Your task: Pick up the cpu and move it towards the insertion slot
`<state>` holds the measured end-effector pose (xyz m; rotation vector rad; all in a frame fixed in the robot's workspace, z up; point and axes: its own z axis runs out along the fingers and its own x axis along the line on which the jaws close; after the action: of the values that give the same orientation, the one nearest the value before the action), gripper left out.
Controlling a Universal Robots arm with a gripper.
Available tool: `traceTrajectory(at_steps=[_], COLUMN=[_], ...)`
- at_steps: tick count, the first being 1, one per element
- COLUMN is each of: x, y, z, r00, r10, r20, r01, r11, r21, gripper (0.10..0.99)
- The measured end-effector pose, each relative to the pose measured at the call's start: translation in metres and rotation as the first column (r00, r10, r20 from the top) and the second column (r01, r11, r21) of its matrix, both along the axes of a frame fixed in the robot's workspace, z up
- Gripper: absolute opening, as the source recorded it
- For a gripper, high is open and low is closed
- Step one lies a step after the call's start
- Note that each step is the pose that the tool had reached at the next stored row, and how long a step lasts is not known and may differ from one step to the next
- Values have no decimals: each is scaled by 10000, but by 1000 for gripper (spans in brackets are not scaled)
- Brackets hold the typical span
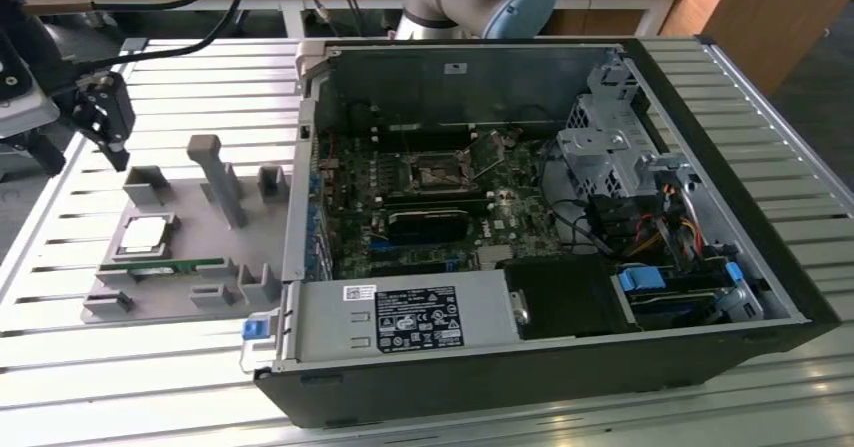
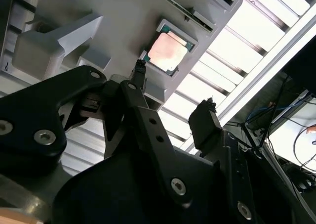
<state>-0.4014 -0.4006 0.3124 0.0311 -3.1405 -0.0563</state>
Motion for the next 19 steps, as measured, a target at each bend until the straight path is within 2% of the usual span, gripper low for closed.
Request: traceTrajectory(at_steps=[1,2,19], x=[0,0,-1], y=[0,0,0], z=[-11,-20,-153], r00=[10000,10000,10000], r10=[0,0,0], r20=[-1,-1,0], r01=[0,0,0], r11=[10000,10000,10000], r21=[0,0,0], gripper=[580,647,647])
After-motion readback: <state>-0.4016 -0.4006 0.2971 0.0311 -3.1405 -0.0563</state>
